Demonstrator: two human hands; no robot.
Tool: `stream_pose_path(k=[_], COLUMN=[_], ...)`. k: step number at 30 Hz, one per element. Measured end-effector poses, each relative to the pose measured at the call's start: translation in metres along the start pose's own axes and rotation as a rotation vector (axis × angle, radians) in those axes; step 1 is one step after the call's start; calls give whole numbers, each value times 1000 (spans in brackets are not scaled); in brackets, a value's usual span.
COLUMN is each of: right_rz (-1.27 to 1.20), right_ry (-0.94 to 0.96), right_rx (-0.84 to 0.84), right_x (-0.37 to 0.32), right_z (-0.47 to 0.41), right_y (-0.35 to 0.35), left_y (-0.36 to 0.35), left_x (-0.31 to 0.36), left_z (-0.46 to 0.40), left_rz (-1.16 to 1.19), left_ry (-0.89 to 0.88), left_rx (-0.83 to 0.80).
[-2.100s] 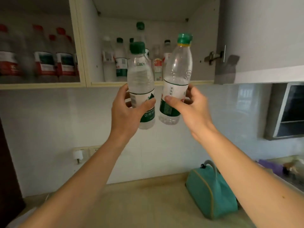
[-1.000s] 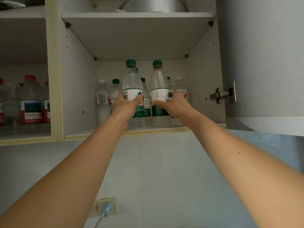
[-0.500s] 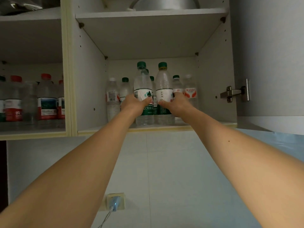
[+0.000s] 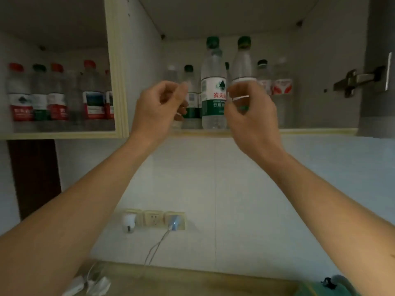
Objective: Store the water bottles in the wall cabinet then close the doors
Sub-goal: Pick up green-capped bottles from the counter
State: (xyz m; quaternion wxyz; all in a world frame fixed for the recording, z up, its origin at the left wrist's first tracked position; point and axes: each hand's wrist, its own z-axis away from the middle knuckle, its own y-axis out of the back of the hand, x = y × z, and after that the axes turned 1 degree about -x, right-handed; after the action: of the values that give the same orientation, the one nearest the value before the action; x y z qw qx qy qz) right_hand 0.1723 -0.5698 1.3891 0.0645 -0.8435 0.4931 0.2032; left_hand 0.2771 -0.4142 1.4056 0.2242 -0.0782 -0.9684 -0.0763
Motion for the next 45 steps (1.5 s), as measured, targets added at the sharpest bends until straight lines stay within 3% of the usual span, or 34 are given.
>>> stream_pose_path(k=[6, 14, 18, 22, 27, 30, 33, 39, 45], right_rz=[-222, -358, -309, -200, -99, -41, 3, 28, 129], right_ry=[-91, -565, -833, -1101, -1336, -1420, -1475, -1566, -1509], right_rx=[-218, -618, -754, -813, -820, -815, -806, -963, -991], right_x=[-3, 24, 47, 64, 67, 64, 62, 53, 53], right_z=[99, 224, 316, 405, 476, 501, 517, 545, 555], right_y=[-56, -151, -188, -203, -209, -216, -229, -254, -272], left_y=[53, 137, 174, 193, 198, 193, 188, 179, 166], left_x=[-37, -120, -175, -221, -265, -281, -292, -306, -316], left_z=[90, 217, 302, 382, 449, 478, 492, 502, 503], left_rz=[-84, -157, -128, -163, -256, -398, -369, -434, -502], left_ry=[133, 477, 754, 994, 1163, 1201, 1284, 1313, 1297], left_rx=[-15, -80, -153, -292, -554, -739, -822, -997, -1029])
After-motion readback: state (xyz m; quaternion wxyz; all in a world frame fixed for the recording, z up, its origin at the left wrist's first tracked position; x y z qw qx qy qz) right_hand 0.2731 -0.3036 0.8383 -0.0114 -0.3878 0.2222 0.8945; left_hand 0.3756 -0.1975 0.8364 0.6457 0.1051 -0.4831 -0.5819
